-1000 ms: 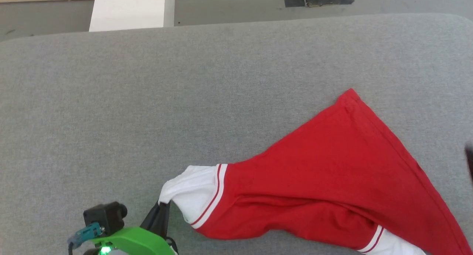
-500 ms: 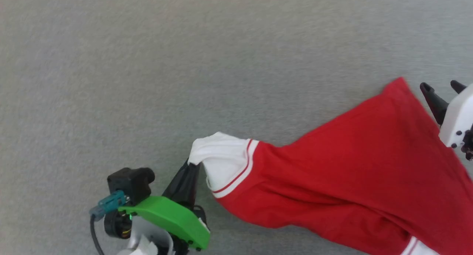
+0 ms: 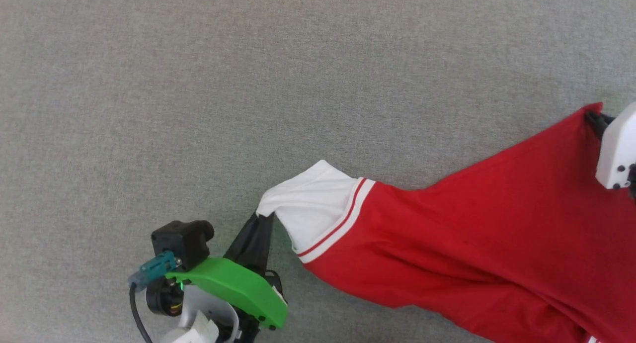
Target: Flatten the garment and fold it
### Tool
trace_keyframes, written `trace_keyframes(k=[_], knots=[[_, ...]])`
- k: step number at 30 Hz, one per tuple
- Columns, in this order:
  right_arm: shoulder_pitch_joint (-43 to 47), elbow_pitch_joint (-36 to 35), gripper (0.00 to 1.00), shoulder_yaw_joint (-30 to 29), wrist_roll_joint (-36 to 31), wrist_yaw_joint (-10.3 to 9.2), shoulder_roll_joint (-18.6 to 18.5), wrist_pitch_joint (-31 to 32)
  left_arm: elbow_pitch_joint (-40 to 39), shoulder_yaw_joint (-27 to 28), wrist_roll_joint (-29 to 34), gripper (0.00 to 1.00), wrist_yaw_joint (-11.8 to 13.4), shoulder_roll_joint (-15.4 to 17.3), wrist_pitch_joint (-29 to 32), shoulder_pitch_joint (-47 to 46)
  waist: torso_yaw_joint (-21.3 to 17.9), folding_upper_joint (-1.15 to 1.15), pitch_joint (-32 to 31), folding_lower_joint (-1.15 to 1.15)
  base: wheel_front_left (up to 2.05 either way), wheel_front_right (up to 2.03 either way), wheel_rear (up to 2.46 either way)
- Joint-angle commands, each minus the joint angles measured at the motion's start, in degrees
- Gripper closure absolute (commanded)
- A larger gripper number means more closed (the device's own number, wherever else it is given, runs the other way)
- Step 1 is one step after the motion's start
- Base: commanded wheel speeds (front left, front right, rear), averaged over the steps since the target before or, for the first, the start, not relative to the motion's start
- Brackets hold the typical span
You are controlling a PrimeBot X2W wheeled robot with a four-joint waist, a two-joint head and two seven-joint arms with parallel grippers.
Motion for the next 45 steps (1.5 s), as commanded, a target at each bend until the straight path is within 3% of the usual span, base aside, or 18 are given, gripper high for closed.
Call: trace_keyframes(k=[1,13,23,36,45], knots=[[0.7,1.7,1.00,0.9,0.5,-0.08,0.1,0.0,0.3,0.7,-0.2,1.00,0.2,0.1,-0.5,-1.3,-1.0,0.00,-0.8,0.00,0.00,0.00,0.00],[-2.3,-0.5,1.00,-2.5,1.1,-0.08,2.2,-12.3,4.1,6.8,4.7,1.00,4.0,5.4,1.7,-11.1,-6.4,0.00,-11.5,0.00,0.00,0.00,0.00],[-11.3,-4.4,1.00,-2.5,-1.6,-0.08,4.9,-16.0,10.7,8.9,6.4,1.00,0.4,9.9,6.7,-31.9,-9.9,0.00,-20.1,0.00,0.00,0.00,0.00],[-21.8,-2.8,1.00,0.2,-3.6,-0.08,6.6,-13.7,19.4,8.0,6.8,1.00,-5.0,13.4,13.0,-50.6,-11.5,0.00,-26.0,0.00,0.00,0.00,0.00],[-23.3,-5.2,1.00,1.5,-2.1,-0.08,5.9,-7.7,17.2,8.7,3.4,1.00,-3.0,12.6,21.3,-54.9,-12.0,0.00,-24.5,0.00,0.00,0.00,0.00]])
